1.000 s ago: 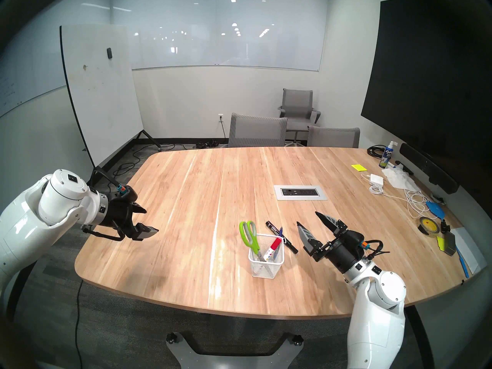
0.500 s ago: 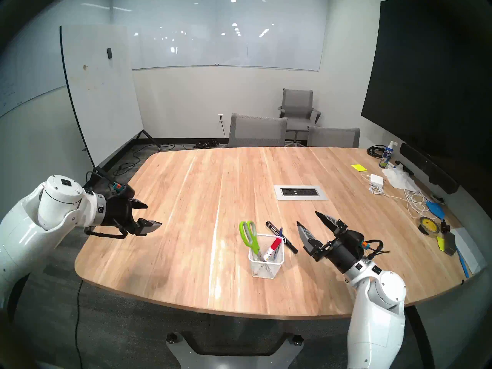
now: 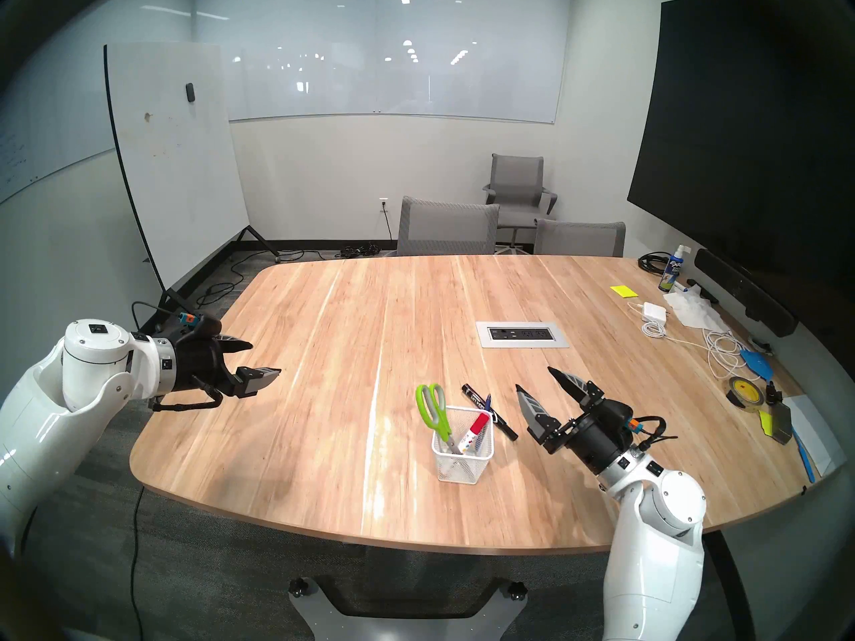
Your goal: Place the pen, the marker, and the scissors into the pen holder
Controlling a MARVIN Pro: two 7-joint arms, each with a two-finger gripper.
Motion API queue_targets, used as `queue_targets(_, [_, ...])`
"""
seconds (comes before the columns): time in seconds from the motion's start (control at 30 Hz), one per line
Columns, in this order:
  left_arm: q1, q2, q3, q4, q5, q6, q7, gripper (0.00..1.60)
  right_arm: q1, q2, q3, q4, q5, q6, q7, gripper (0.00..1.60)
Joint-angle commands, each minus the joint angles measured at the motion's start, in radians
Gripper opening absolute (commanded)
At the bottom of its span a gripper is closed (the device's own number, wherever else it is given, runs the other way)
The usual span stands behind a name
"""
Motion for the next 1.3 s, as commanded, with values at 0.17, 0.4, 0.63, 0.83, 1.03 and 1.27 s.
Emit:
queue_targets(0.17, [0.164,-0.144,-0.17,-0.069,-0.052,-0.129,0.087,1.6,0.011,-0.004,-0.001,-0.019,0.006,-0.003,0.001,1.6])
queue_targets(0.4, [0.257,-0.234,-0.25,-0.108,-0.079,-0.223,0.133,1.6,0.011,-0.006,0.0,-0.022,0.007,-0.003,0.002,1.6])
queue_targets(0.63, [0.348,-0.32,-0.315,-0.143,-0.115,-0.334,0.184,1.6,0.011,-0.011,0.002,-0.027,0.007,-0.002,0.003,1.6])
queue_targets(0.83, [0.431,-0.4,-0.352,-0.185,-0.097,-0.433,0.213,1.6,0.009,-0.016,0.004,-0.033,0.006,-0.001,0.002,1.6])
queue_targets(1.03, [0.448,-0.469,-0.344,-0.196,-0.032,-0.523,0.23,1.6,0.007,-0.022,0.007,-0.041,0.003,0.004,0.0,1.6])
queue_targets(1.27, [0.456,-0.501,-0.323,-0.178,0.011,-0.639,0.216,1.6,0.007,-0.026,0.009,-0.045,-0.001,0.007,0.0,1.6])
